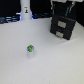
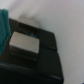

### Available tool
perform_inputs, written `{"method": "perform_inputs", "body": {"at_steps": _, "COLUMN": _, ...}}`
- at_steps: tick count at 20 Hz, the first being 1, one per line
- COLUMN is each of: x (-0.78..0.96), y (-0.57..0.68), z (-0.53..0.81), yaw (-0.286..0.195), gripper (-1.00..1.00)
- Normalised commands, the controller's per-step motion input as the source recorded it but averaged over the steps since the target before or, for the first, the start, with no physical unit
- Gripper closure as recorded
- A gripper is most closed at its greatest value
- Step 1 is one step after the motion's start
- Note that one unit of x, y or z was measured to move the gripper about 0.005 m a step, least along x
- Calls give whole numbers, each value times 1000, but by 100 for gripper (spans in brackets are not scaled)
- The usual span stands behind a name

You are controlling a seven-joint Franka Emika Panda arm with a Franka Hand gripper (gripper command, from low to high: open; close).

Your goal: Open the kcup holder, insert the kcup into the holder, and close the kcup holder

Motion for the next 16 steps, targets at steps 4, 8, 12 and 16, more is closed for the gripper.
{"method": "perform_inputs", "body": {"at_steps": 4, "x": -378, "y": 645, "z": -259, "yaw": -136, "gripper": -100}}
{"method": "perform_inputs", "body": {"at_steps": 8, "x": -380, "y": 591, "z": -289, "yaw": -141, "gripper": -100}}
{"method": "perform_inputs", "body": {"at_steps": 12, "x": -284, "y": 393, "z": -395, "yaw": -167, "gripper": -100}}
{"method": "perform_inputs", "body": {"at_steps": 16, "x": -281, "y": 275, "z": -436, "yaw": -185, "gripper": -100}}
